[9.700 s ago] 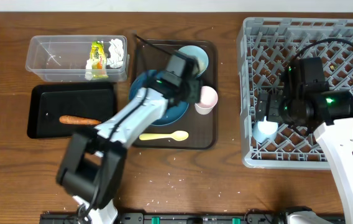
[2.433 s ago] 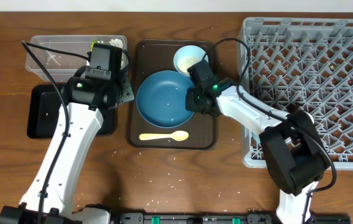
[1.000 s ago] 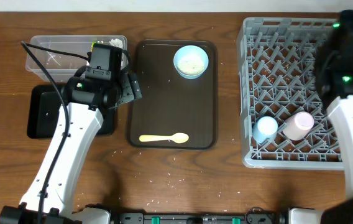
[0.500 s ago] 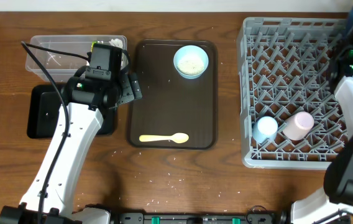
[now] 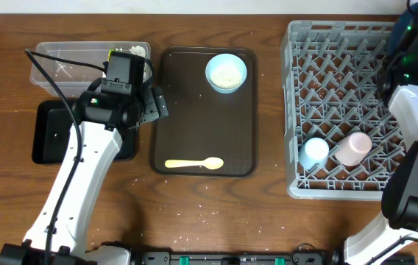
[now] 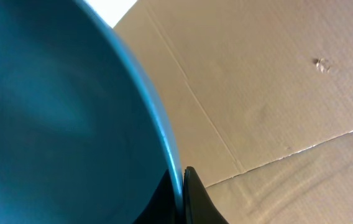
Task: Sort waste into correct bins and load items into the dishwasher rack
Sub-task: 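Carry the blue plate right and stand it in the dish rack, then release the plate and move the right gripper back toward the rice bowl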
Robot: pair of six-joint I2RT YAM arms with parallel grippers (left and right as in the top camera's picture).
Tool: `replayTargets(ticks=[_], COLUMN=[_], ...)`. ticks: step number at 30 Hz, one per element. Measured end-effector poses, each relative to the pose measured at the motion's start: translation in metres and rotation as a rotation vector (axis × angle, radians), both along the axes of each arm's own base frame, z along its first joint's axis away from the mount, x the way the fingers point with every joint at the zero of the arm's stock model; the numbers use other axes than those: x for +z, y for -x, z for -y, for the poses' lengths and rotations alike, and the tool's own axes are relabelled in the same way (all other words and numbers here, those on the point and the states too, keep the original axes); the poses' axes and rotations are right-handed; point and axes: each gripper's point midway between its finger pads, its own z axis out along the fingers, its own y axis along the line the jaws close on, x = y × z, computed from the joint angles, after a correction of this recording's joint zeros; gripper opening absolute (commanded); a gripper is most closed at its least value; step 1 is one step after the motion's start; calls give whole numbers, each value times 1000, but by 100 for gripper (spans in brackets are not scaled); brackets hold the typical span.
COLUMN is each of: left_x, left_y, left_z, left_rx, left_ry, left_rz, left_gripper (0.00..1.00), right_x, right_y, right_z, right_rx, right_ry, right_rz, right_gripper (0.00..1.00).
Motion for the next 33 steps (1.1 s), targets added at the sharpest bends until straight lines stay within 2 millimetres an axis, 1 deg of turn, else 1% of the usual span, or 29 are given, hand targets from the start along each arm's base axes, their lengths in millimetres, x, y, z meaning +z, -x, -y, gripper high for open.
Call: replayTargets(ticks=[1,3,4,6,7,9,10,14,16,19,21,25,27,29,33], left_x=[0,0,0,0,0,0,0,0,0,0,0,0,0,0,0], left_y=[0,0,0,0,0,0,0,0,0,0,0,0,0,0,0], left_z=[0,0,0,0,0,0,0,0,0,0,0,0,0,0,0], left_rx=[0,0,0,0,0,0,0,0,0,0,0,0,0,0,0], left_ry=[0,0,0,0,0,0,0,0,0,0,0,0,0,0,0], left_rz=[0,0,0,0,0,0,0,0,0,0,0,0,0,0,0], left_gripper=[95,95,95,95,95,95,95,95,95,95,95,95,95,95,95], right_x=[-1,-6,-9,-18,-23,-30,-34,-40,-44,-50,-54,-58,-56,-51,-33], right_y=[-1,-1,-2,-1,-2,-2,-3,-3,0,8,13,31,42,51,67], right_z=[-5,-13,-18,-28,-34,-40,-43,-49,-50,-51,-52,-59,-64,-70,-82], right_rx=[5,14,22,35,49,65,71,64,53,35,30,13,11,12,42], right_ry=[1,1,0,-4,-8,-15,-21,-49,-69,-102,-126,-201,-249,-293,-393], right_rz=[-18,-61,-87,-144,-170,-200,-204,-181,-180,-190,-198,-212,-210,-198,-135], right_gripper=[10,14,19,45,55,67,72,75,78,82,86,95,99,99,99])
